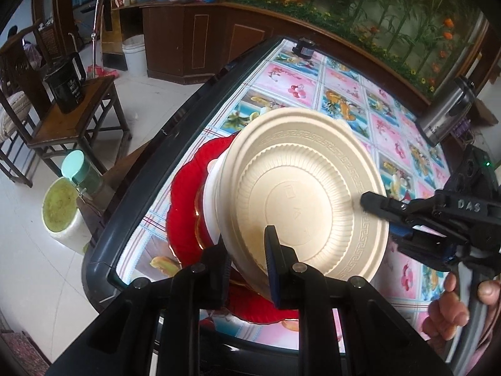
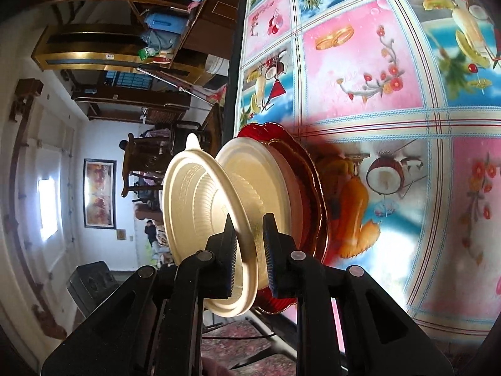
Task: Organize plates and bowls
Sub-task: 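Lower the beige bowl onto the white plates atop the red plates, then open both tools and lift them off the beige bowl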
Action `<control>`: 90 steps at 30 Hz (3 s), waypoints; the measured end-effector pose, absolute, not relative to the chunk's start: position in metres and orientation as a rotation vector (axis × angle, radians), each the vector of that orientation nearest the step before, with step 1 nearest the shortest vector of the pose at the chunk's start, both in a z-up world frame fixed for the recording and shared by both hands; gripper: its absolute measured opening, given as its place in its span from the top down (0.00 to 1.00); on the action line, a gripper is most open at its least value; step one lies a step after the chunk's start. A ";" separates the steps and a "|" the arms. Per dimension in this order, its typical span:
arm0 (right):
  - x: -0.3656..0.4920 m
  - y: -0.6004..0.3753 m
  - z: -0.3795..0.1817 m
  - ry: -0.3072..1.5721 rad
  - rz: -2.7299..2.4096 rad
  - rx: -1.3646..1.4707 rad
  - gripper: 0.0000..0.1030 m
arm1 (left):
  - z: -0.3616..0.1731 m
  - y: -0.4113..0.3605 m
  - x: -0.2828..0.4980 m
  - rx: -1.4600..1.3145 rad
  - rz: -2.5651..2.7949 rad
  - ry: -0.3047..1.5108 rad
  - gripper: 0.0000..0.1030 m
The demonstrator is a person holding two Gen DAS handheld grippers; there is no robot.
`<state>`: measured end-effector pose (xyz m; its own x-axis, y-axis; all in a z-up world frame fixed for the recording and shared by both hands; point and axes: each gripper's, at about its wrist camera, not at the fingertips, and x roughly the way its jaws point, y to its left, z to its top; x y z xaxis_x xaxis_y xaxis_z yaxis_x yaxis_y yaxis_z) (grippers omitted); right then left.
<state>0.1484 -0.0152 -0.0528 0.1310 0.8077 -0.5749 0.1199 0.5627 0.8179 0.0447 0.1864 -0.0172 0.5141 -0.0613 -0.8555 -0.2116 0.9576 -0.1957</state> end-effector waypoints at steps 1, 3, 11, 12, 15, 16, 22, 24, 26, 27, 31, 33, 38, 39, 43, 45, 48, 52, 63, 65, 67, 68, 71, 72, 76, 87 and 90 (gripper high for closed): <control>0.149 -0.016 -0.053 1.372 0.601 0.880 0.83 | -0.019 0.188 0.046 -0.291 0.098 1.038 0.80; 0.151 -0.014 -0.048 1.357 0.600 0.851 0.83 | -0.022 0.190 0.047 -0.296 0.104 1.045 0.80; 0.155 -0.017 -0.034 1.301 0.580 0.779 0.75 | -0.020 0.193 0.045 -0.287 0.120 1.047 0.78; 0.155 -0.018 -0.033 1.288 0.578 0.781 0.75 | -0.019 0.193 0.044 -0.284 0.119 1.046 0.77; 0.155 -0.018 -0.028 1.250 0.573 0.742 0.75 | -0.017 0.191 0.044 -0.271 0.118 1.037 0.64; 0.155 -0.017 -0.026 1.241 0.572 0.728 0.75 | -0.016 0.191 0.044 -0.265 0.119 1.036 0.55; 0.154 -0.006 -0.028 1.226 0.572 0.669 0.75 | -0.014 0.195 0.041 -0.224 0.148 1.025 0.43; 0.153 -0.005 -0.029 1.227 0.575 0.666 0.75 | -0.014 0.199 0.041 -0.211 0.174 1.019 0.43; 0.152 -0.005 -0.030 1.223 0.571 0.664 0.75 | -0.018 0.201 0.043 -0.204 0.184 1.028 0.43; 0.152 -0.006 -0.029 1.221 0.569 0.664 0.75 | -0.021 0.203 0.045 -0.214 0.179 1.038 0.43; 0.151 -0.007 -0.026 1.207 0.562 0.658 0.75 | -0.032 0.206 0.050 -0.251 0.162 1.066 0.43; 0.151 -0.007 -0.026 1.206 0.562 0.660 0.75 | -0.034 0.203 0.052 -0.246 0.155 1.071 0.43; 0.150 -0.007 -0.027 1.210 0.564 0.663 0.75 | -0.040 0.199 0.056 -0.244 0.150 1.087 0.43; 0.150 -0.007 -0.027 1.210 0.564 0.661 0.75 | -0.041 0.199 0.057 -0.246 0.147 1.090 0.43; 0.149 -0.007 -0.026 1.203 0.561 0.668 0.75 | -0.043 0.201 0.059 -0.264 0.143 1.085 0.40; 0.149 -0.009 -0.026 1.198 0.559 0.672 0.75 | -0.043 0.199 0.061 -0.260 0.143 1.081 0.40; 0.149 -0.013 -0.024 1.194 0.554 0.675 0.75 | -0.046 0.195 0.066 -0.265 0.128 1.084 0.40; 0.149 -0.017 -0.022 1.185 0.551 0.676 0.75 | -0.046 0.196 0.071 -0.278 0.122 1.069 0.40; 0.147 -0.017 -0.022 1.192 0.553 0.676 0.75 | -0.050 0.195 0.067 -0.201 0.209 0.949 0.40; 0.147 -0.018 -0.022 1.191 0.552 0.675 0.75 | -0.052 0.194 0.069 -0.204 0.200 0.944 0.40; 0.147 -0.018 -0.022 1.188 0.549 0.675 0.75 | -0.053 0.193 0.069 -0.191 0.207 0.934 0.40; 0.147 -0.018 -0.023 1.188 0.549 0.677 0.75 | -0.054 0.192 0.069 -0.180 0.216 0.929 0.40; 0.146 -0.018 -0.022 1.185 0.549 0.676 0.75 | -0.050 0.193 0.065 -0.190 0.216 0.907 0.40; 0.146 -0.018 -0.022 1.183 0.550 0.676 0.75 | -0.048 0.194 0.063 -0.191 0.221 0.900 0.40; 0.142 -0.019 -0.019 1.160 0.566 0.654 0.75 | -0.028 0.196 0.047 -0.165 0.268 0.815 0.40; 0.111 -0.011 -0.005 1.009 0.614 0.489 0.75 | 0.028 0.185 0.000 -0.103 0.373 0.591 0.23; 0.094 -0.005 0.007 0.934 0.643 0.413 0.75 | 0.035 0.178 -0.007 -0.107 0.364 0.572 0.22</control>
<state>0.0941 -0.0053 0.0066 0.4314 0.6686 -0.6058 -0.3270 0.7416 0.5857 -0.0074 0.1785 0.0354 0.7787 0.3070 -0.5471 -0.3659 0.9306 0.0014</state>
